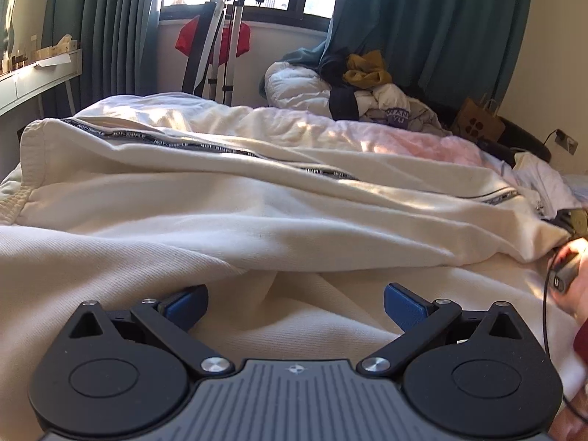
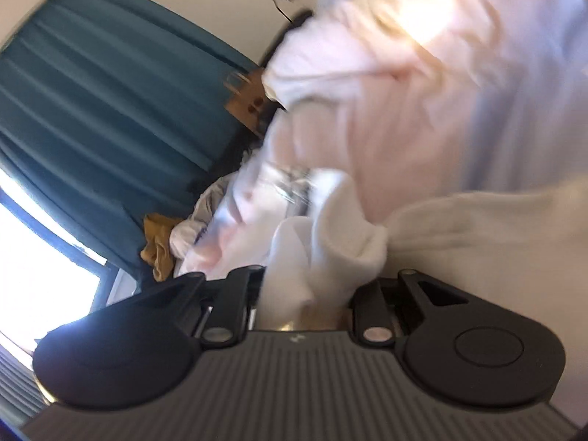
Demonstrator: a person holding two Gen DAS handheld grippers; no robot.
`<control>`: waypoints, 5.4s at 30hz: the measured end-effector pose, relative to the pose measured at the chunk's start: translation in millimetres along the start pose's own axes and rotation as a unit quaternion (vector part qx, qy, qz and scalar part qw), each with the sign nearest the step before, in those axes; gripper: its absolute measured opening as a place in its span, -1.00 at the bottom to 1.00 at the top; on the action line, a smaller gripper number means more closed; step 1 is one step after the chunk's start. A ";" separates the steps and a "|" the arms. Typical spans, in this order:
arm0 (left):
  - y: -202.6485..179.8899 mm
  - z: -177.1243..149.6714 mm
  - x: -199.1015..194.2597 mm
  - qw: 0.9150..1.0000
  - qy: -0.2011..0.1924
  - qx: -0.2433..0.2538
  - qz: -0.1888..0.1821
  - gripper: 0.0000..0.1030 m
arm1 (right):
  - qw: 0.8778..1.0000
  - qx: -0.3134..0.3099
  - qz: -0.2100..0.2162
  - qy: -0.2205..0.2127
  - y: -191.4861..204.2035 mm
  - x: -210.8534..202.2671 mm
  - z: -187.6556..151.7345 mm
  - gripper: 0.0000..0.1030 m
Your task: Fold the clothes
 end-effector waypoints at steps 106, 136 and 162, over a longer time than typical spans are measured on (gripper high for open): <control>4.8 -0.2 -52.0 0.999 0.023 0.021 0.005 1.00 | 0.981 0.022 -0.191 0.010 -93.1 -199.5 11.2 -0.06; 33.0 5.9 -72.0 0.999 0.047 -0.023 0.012 0.99 | 0.965 -0.101 -0.229 -0.072 -88.4 -215.0 35.9 -0.88; 233.8 -39.3 -137.0 0.879 0.060 -0.454 0.134 0.85 | 0.962 -0.123 -0.233 -0.068 -83.9 -218.5 31.7 -0.88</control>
Point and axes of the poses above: each gripper's, at about its wrist camera, not at the fingertips, and x roughly the way its jaws point, y to its left, z to its top, the point moved 4 cm from there along x, roughly the way its jaws point, and after that the axes turned 1 degree about -y, right-handed, at the moved point
